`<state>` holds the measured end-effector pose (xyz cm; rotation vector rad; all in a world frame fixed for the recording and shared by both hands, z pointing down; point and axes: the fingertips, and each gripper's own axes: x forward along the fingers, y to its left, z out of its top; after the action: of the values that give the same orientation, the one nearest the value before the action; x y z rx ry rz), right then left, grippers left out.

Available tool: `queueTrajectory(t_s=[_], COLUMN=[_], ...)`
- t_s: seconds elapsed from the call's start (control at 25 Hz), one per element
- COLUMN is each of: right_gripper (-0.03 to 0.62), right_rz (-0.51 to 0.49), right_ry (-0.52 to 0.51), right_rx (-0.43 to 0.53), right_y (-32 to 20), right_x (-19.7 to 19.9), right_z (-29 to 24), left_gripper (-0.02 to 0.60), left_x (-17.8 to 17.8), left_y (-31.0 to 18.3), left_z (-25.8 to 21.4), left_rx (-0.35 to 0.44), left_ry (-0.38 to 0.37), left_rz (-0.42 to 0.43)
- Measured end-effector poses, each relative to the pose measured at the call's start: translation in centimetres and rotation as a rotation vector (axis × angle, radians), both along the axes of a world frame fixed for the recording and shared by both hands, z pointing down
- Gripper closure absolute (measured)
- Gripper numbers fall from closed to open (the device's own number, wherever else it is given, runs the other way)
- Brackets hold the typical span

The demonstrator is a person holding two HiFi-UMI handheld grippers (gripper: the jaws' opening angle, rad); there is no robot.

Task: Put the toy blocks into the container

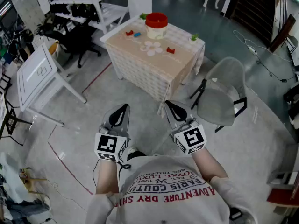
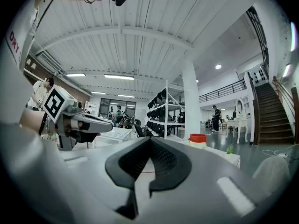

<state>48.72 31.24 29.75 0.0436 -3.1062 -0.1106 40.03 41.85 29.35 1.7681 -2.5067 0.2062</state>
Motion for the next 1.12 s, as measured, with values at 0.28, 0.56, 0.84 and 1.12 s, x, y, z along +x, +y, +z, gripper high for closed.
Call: queueTrajectory(t_s=[0.28, 0.56, 0.84, 1.12], right_gripper=[0.592, 0.592, 0.592, 0.592], right_rz=[-0.002, 0.004, -0.006, -0.019], right_ry=[0.008, -0.013, 0.018, 0.032], right_rx=[0.013, -0.027, -0.068, -0.057], right_y=[0.0, -0.6, -1.5, -2.1], right_x=[0.4, 0.4, -2.0, -8.2], right_z=[0.2, 0.5, 1.8, 2.3], left_gripper=[0.580, 0.580, 0.299, 0.298], left_x=[0.3, 0.2, -2.5, -9.0], left_y=[0.0, -0.5, -1.0, -1.4], left_z=[0.4, 1.6, 0.8, 1.5], left_rx=[0.012, 0.011, 0.038, 0.027], left_ry=[0.019, 0.061, 0.039, 0.049], left_rz=[-0.010, -0.006, -0.035, -0.059])
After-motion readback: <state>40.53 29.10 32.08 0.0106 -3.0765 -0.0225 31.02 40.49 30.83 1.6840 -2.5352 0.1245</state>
